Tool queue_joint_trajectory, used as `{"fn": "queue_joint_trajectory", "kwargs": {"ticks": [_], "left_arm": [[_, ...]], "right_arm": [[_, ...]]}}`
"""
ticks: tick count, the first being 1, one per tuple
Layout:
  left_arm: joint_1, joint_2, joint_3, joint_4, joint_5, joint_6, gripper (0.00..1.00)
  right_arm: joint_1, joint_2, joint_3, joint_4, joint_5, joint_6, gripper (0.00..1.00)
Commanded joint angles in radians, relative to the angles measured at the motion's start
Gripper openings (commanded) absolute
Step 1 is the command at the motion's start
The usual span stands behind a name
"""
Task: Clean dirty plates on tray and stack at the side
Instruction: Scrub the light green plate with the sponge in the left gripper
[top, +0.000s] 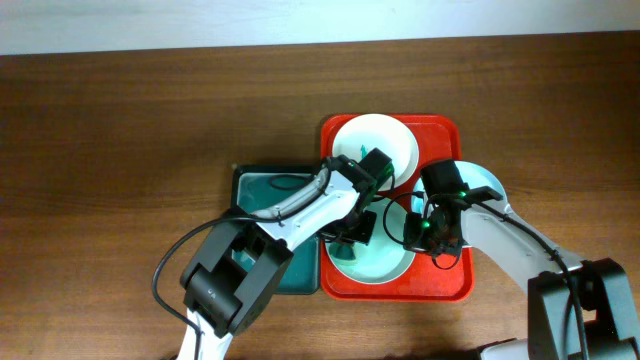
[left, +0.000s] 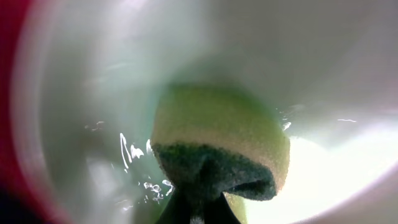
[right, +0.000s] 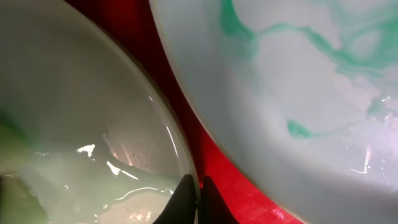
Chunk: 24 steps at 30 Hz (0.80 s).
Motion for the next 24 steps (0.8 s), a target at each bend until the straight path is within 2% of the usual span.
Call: {"fn": "queue_joint_trajectory", "kwargs": {"ticks": [1, 3, 7, 9, 14, 19, 22, 24], "left_arm": [[0.034, 0.047, -0.021, -0.002, -0.208, -0.079, 0.0], [0.033, 0.048, -0.022, 0.057, -0.111, -0.074, 0.0], [0.005, 0.062, -0.023, 0.181, 0.234, 0.012, 0.0], [-0.019, 0.064, -0.023, 0.212, 0.333, 0.057, 0.0], [-0.04, 0.064, -0.023, 0.225, 0.365, 0.107, 0.0], [-0.039, 0.064, -0.023, 0.253, 0.443, 0.212, 0.0], [-0.039, 0.064, -0.023, 0.25, 0.356, 0.215, 0.0], [-0.037, 0.064, -0.023, 0.245, 0.244, 0.166, 0.01]], "right_arm": [[0.001, 0.009, -0.008, -0.005, 0.058, 0.001, 0.04], [0.001, 0.009, -0.008, -0.005, 0.059, 0.001, 0.04], [0.001, 0.009, -0.008, -0.006, 0.058, 0.001, 0.04], [0.001, 0.009, -0.008, -0.006, 0.059, 0.001, 0.04], [0.001, 0.009, -0.008, -0.005, 0.058, 0.001, 0.04], [0.001, 0.009, -0.008, -0.005, 0.059, 0.001, 0.04], [0.001, 0.009, -0.008, -0.005, 0.058, 0.001, 0.04], [0.001, 0.009, -0.008, -0.006, 0.058, 0.001, 0.04]]}}
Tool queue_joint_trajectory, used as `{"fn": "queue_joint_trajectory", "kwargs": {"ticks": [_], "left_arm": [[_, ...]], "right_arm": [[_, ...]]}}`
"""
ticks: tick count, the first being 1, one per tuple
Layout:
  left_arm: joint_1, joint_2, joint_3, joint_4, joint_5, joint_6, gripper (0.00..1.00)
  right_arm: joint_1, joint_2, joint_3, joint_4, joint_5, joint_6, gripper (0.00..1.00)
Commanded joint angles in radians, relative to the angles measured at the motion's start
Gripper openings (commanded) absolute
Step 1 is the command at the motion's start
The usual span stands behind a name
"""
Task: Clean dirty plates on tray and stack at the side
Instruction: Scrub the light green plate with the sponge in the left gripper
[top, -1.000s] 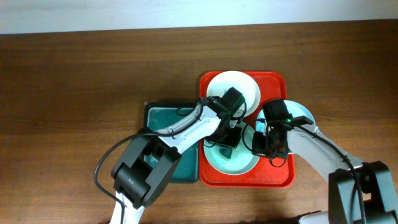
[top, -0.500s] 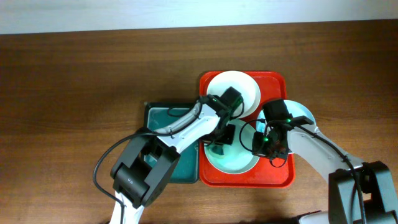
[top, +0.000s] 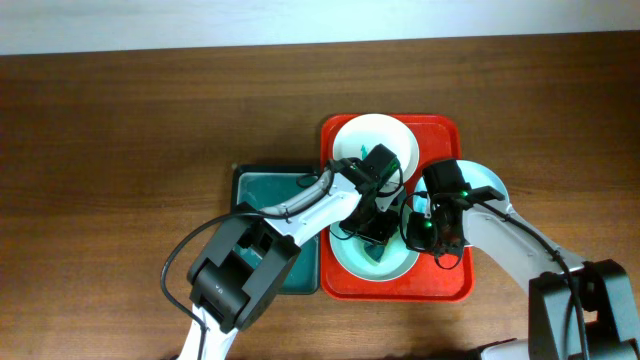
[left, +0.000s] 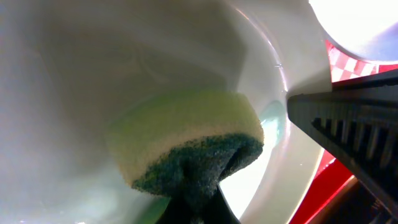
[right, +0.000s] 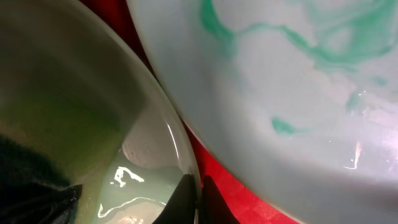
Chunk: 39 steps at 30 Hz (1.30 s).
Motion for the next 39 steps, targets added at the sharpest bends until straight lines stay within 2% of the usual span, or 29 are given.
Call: {"fn": "queue_joint_trajectory", "kwargs": {"ticks": [1, 4, 8, 15, 20, 24, 26, 31, 34, 39], "left_arm": [[-0.026, 0.03, -0.013, -0.007, -0.176, -0.051, 0.01], [-0.009, 0.03, -0.013, -0.024, -0.346, -0.13, 0.0], [0.029, 0.03, -0.013, -0.027, -0.579, -0.162, 0.0], [0.031, 0.03, -0.012, -0.059, -0.718, -0.174, 0.0], [0.031, 0.03, -0.012, -0.145, -0.745, -0.222, 0.0], [0.031, 0.03, -0.012, -0.195, -0.741, -0.229, 0.0], [0.031, 0.029, -0.012, -0.202, -0.688, -0.228, 0.0], [0.032, 0.022, 0.035, -0.204, -0.379, -0.222, 0.0], [0.038, -0.019, 0.082, -0.216, -0.194, -0.149, 0.0], [0.116, -0.193, 0.098, -0.332, -0.193, -0.145, 0.0]], "right_arm": [[0.005, 0.011, -0.009, 0.002, 0.027, -0.002, 0.04], [0.005, 0.011, -0.009, 0.0, 0.027, -0.002, 0.04], [0.005, 0.011, -0.009, 0.0, 0.027, -0.002, 0.04], [0.005, 0.011, -0.009, -0.002, 0.023, -0.002, 0.04], [0.005, 0.011, -0.009, -0.004, 0.023, -0.003, 0.04], [0.005, 0.011, -0.009, -0.007, 0.023, -0.003, 0.04], [0.005, 0.011, -0.009, -0.008, 0.023, -0.002, 0.04], [0.005, 0.011, -0.009, -0.016, 0.023, -0.002, 0.04], [0.005, 0.011, -0.009, -0.021, 0.023, -0.003, 0.04], [0.005, 0.011, -0.009, -0.042, 0.02, -0.048, 0.04]]}}
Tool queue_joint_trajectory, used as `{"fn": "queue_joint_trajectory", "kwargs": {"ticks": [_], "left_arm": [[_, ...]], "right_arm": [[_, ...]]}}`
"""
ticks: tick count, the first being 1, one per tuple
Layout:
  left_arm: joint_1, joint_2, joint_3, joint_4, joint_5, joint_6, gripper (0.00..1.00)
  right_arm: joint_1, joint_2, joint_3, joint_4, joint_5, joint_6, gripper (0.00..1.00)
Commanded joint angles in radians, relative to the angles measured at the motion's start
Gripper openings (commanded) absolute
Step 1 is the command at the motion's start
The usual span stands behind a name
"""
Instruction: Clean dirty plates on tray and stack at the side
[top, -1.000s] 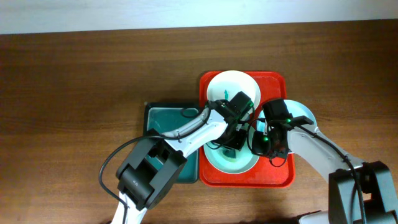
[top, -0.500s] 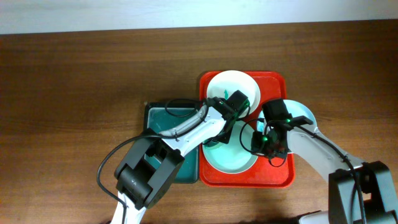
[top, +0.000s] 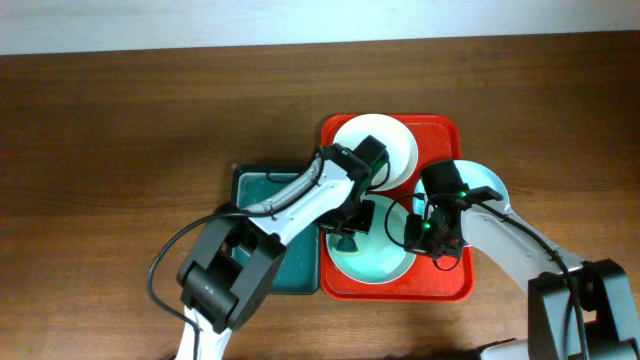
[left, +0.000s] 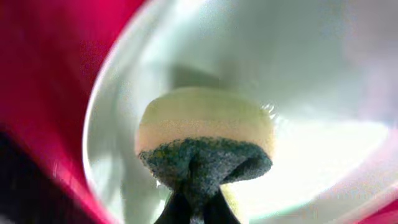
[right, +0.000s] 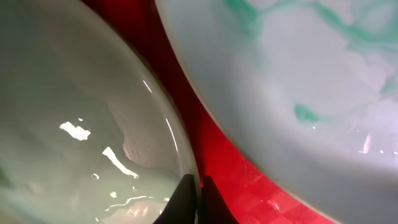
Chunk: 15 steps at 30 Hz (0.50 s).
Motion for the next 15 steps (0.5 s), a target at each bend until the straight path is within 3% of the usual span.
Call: {"fn": "queue_joint_trajectory", "kwargs": {"ticks": [1, 4, 7, 12, 15], "left_arm": [[0.089, -0.183, 0.027, -0.071, 0.022, 0.027, 0.0], [0.169, -0.248, 0.027, -0.172, -0.171, 0.027, 0.01], [0.225, -0.247, -0.015, -0.199, -0.22, 0.032, 0.01], [0.233, -0.247, -0.259, 0.005, -0.241, 0.031, 0.05], [0.236, -0.247, -0.342, 0.111, -0.232, 0.031, 0.22]], "right_arm": [[-0.001, 0.011, -0.009, -0.024, 0.048, -0.045, 0.04], [-0.001, 0.011, -0.009, -0.024, 0.047, -0.049, 0.04], [-0.001, 0.011, -0.009, -0.023, 0.047, -0.049, 0.04], [-0.001, 0.011, -0.009, -0.025, 0.047, -0.049, 0.04], [-0.001, 0.011, -0.009, -0.024, 0.047, -0.049, 0.04]]}}
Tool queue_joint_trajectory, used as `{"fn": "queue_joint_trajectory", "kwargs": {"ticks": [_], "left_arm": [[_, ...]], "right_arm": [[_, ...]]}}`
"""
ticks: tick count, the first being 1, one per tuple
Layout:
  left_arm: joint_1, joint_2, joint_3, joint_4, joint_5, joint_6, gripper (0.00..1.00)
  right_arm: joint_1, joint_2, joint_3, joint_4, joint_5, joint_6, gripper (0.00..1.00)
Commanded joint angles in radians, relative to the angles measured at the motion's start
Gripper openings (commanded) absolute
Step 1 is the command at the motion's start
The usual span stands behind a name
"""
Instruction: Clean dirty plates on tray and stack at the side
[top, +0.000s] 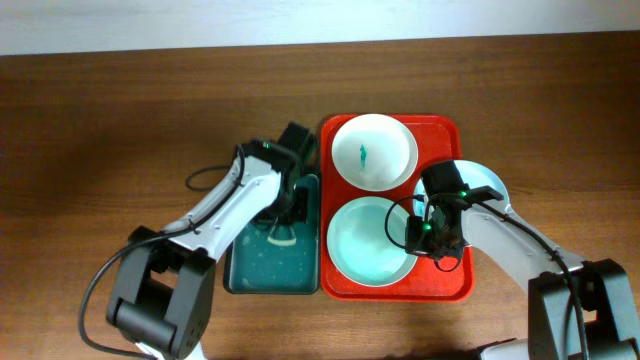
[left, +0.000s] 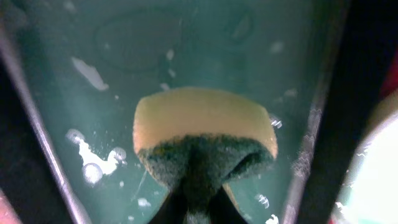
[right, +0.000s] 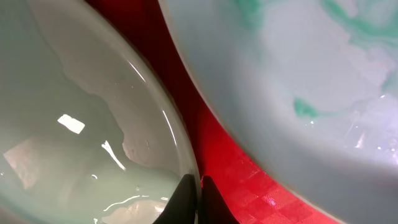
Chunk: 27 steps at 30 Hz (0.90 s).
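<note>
On the red tray (top: 440, 285) sit two bowls. The near bowl (top: 370, 245) holds pale green water, and my right gripper (top: 418, 238) is shut on its right rim, seen close up as black fingertips (right: 185, 190) pinching the rim of that bowl (right: 74, 124). The far white bowl (top: 385, 150) carries a small green stain. My left gripper (top: 292, 208) hangs over the teal basin (top: 250, 265) left of the tray, shut on a yellow sponge with a dark green pad (left: 205, 134) that sits low over the basin's water (left: 124, 56).
A pale plate streaked with green (right: 298, 68) lies at the tray's right edge, partly under my right arm (top: 500, 235). The basin's metal rim (left: 311, 143) runs close beside the sponge. Brown wooden table (top: 120, 120) surrounds everything.
My left gripper has moved with the sponge out of the near bowl and left to the teal basin. The right gripper still pinches the bowl's rim in the same place.
The sponge in my left gripper sat inside the near bowl, first on its left part, then close to the right gripper, then at the left wall again, while the right gripper held the rim. Now the sponge is in the basin.
</note>
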Motion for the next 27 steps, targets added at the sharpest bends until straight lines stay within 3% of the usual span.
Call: {"fn": "queue_joint_trajectory", "kwargs": {"ticks": [1, 3, 4, 7, 11, 12, 14, 20, 27], "left_arm": [[0.003, 0.004, -0.062, 0.064, 0.006, 0.007, 0.27], [0.006, 0.002, -0.026, 0.04, 0.051, 0.007, 0.57], [0.01, -0.005, 0.002, 0.014, 0.072, 0.007, 0.63], [0.038, -0.058, 0.111, -0.093, 0.1, 0.008, 0.67], [0.125, -0.176, 0.212, -0.199, 0.099, 0.016, 0.82], [0.163, -0.22, 0.222, -0.216, 0.095, 0.016, 0.92], [0.208, -0.269, 0.222, -0.23, 0.091, 0.016, 1.0], [0.38, -0.386, 0.222, -0.298, 0.092, 0.015, 0.99], [0.391, -0.387, 0.222, -0.311, 0.092, 0.015, 0.99]], "right_arm": [[-0.001, 0.011, -0.01, -0.01, 0.047, -0.019, 0.04], [-0.001, 0.011, -0.01, -0.004, 0.047, -0.019, 0.04], [-0.001, 0.011, -0.01, 0.005, 0.047, -0.019, 0.04], [-0.001, 0.011, -0.01, 0.07, 0.047, -0.039, 0.04], [-0.002, -0.006, 0.076, -0.043, -0.084, -0.147, 0.04], [-0.002, -0.026, 0.122, -0.094, -0.111, -0.164, 0.04], [-0.002, -0.053, 0.182, -0.157, -0.107, -0.164, 0.04], [0.04, -0.107, 0.44, -0.344, -0.108, -0.164, 0.04], [0.254, -0.092, 0.463, -0.217, -0.059, -0.044, 0.04]]}}
